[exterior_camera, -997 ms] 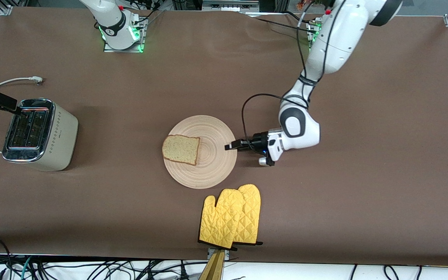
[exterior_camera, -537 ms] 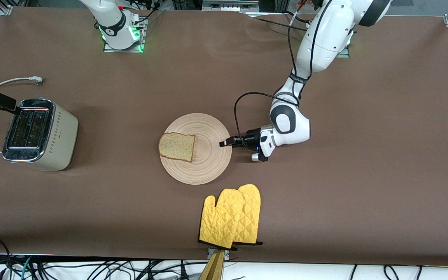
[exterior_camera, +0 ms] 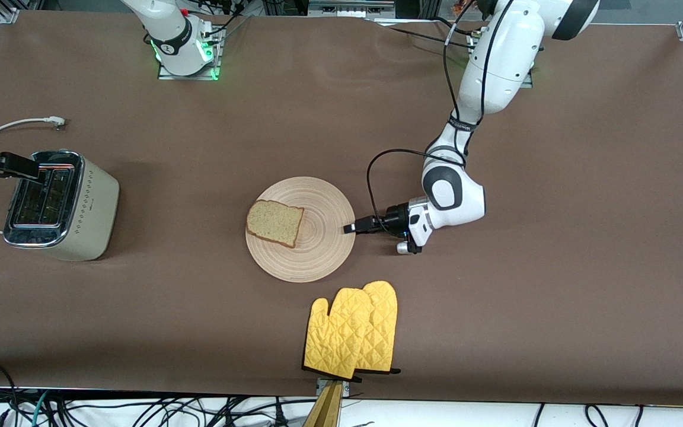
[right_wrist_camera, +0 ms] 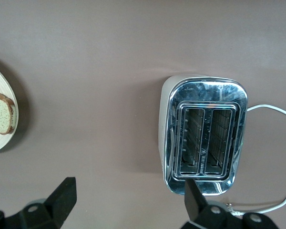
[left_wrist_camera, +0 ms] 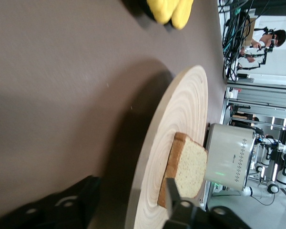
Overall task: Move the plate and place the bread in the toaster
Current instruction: 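Release the plate with the left gripper while the right gripper reaches the bread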
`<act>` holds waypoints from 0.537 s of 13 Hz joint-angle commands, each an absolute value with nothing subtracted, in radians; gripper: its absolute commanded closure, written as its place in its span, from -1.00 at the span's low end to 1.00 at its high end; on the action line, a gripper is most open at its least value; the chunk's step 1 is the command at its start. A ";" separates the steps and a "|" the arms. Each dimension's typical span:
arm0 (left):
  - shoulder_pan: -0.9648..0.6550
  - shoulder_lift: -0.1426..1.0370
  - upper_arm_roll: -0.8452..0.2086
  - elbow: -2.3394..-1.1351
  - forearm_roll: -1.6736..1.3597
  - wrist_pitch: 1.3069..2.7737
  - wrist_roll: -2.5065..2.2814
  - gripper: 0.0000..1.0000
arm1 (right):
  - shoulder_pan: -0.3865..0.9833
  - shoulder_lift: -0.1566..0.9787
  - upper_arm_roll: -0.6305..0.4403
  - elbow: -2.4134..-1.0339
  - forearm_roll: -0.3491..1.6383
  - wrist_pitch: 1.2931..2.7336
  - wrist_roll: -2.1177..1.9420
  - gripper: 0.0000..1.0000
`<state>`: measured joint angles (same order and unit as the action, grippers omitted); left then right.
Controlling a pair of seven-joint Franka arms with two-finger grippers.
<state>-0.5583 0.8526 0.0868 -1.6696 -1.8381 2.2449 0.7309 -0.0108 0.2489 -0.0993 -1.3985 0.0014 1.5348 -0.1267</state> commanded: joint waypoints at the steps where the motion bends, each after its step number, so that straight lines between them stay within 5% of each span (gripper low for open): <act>1: -0.511 0.754 0.100 -1.742 -1.864 2.235 0.733 -1.00 | 0.007 0.265 -0.080 -1.417 0.017 1.534 -0.103 -1.00; 7: -0.211 0.508 0.034 -1.859 -1.391 2.223 0.551 -1.00 | 0.184 0.414 -0.077 -1.425 0.148 1.646 0.190 -1.00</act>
